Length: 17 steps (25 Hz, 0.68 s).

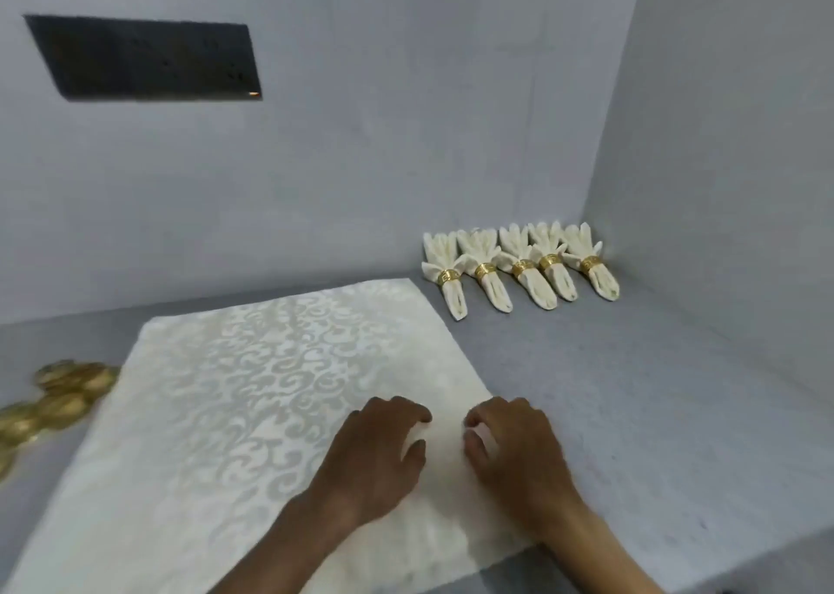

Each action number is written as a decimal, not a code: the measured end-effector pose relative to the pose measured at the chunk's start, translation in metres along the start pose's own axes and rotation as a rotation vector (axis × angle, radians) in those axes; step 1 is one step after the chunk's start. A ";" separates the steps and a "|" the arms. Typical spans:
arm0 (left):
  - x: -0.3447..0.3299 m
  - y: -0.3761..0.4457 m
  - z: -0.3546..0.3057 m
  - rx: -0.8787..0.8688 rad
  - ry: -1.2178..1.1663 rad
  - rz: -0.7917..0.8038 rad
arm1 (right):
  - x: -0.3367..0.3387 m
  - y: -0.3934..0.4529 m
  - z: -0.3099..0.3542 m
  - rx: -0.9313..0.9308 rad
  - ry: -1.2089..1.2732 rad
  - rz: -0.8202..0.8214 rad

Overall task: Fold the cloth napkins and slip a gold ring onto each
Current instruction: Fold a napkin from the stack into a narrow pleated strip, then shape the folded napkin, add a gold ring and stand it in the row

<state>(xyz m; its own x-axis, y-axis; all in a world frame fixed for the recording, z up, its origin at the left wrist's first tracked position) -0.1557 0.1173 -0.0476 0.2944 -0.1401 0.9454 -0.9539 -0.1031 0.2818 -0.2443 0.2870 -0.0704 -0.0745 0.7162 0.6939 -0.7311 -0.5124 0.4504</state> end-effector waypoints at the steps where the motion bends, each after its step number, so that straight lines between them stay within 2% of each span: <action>1: 0.011 -0.039 0.022 0.034 -0.021 -0.003 | -0.006 -0.015 0.023 0.066 0.049 0.095; 3: 0.028 -0.103 0.066 0.081 -0.049 0.028 | -0.019 -0.035 0.053 0.174 0.161 0.284; 5: 0.039 -0.143 0.097 0.096 -0.083 0.100 | -0.030 -0.035 0.065 0.226 0.169 0.414; 7: 0.047 -0.167 0.111 0.147 -0.131 0.152 | -0.045 -0.034 0.068 0.256 0.094 0.417; 12: 0.047 -0.175 0.117 0.246 -0.287 0.064 | -0.053 -0.037 0.067 0.288 0.087 0.310; 17: 0.052 -0.167 0.119 0.303 -0.389 0.115 | -0.046 -0.045 0.089 0.278 0.063 0.465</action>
<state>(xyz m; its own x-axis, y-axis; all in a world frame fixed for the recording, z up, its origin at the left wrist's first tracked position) 0.0253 0.0103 -0.0654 0.2428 -0.5182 0.8200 -0.9389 -0.3382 0.0643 -0.1472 0.2350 -0.0726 -0.3938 0.4063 0.8245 -0.4048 -0.8820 0.2413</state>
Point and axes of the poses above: each hand's wrist, its own y-axis towards the middle knuckle, its own x-axis out of the back of the hand, z = x × y, the point moved 2 cm from there along y, towards the middle knuckle, and after that the axes turned 14 degrees about y, right-handed, at the moved point
